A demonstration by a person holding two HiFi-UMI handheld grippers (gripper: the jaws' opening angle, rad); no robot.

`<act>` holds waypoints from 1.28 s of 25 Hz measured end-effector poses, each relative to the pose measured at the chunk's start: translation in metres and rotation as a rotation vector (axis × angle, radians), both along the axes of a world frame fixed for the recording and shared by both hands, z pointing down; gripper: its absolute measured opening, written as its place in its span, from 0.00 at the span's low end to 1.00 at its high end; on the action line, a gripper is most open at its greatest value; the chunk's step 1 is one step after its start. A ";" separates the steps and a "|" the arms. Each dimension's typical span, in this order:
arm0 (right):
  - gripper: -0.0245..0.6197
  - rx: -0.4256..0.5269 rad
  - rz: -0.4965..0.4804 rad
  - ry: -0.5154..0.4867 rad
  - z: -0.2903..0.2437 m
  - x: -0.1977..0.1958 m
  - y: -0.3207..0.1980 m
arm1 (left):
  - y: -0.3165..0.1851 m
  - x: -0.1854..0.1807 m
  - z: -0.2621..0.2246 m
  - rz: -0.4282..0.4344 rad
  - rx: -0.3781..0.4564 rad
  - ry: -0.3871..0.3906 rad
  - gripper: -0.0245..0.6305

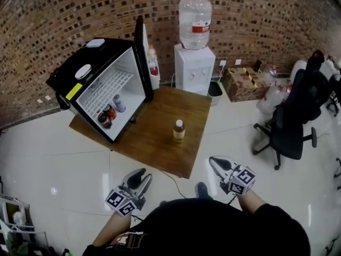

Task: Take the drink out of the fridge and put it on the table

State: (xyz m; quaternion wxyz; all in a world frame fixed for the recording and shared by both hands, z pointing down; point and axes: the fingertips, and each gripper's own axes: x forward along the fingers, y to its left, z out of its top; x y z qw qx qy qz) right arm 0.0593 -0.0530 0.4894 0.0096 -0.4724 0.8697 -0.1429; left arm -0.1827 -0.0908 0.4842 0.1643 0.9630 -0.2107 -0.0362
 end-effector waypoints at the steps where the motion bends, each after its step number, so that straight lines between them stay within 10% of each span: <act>1: 0.02 0.002 0.008 -0.006 -0.004 -0.008 0.009 | 0.007 -0.007 -0.003 0.022 0.006 -0.013 0.22; 10: 0.02 0.026 -0.074 0.026 -0.036 0.002 0.106 | 0.095 -0.014 -0.038 -0.010 0.030 -0.038 0.19; 21: 0.02 -0.055 -0.191 0.008 0.015 0.076 0.254 | 0.228 0.098 -0.031 -0.082 -0.102 0.014 0.19; 32: 0.02 0.000 -0.171 0.051 0.005 -0.015 0.271 | 0.254 -0.010 -0.045 -0.090 -0.008 -0.032 0.19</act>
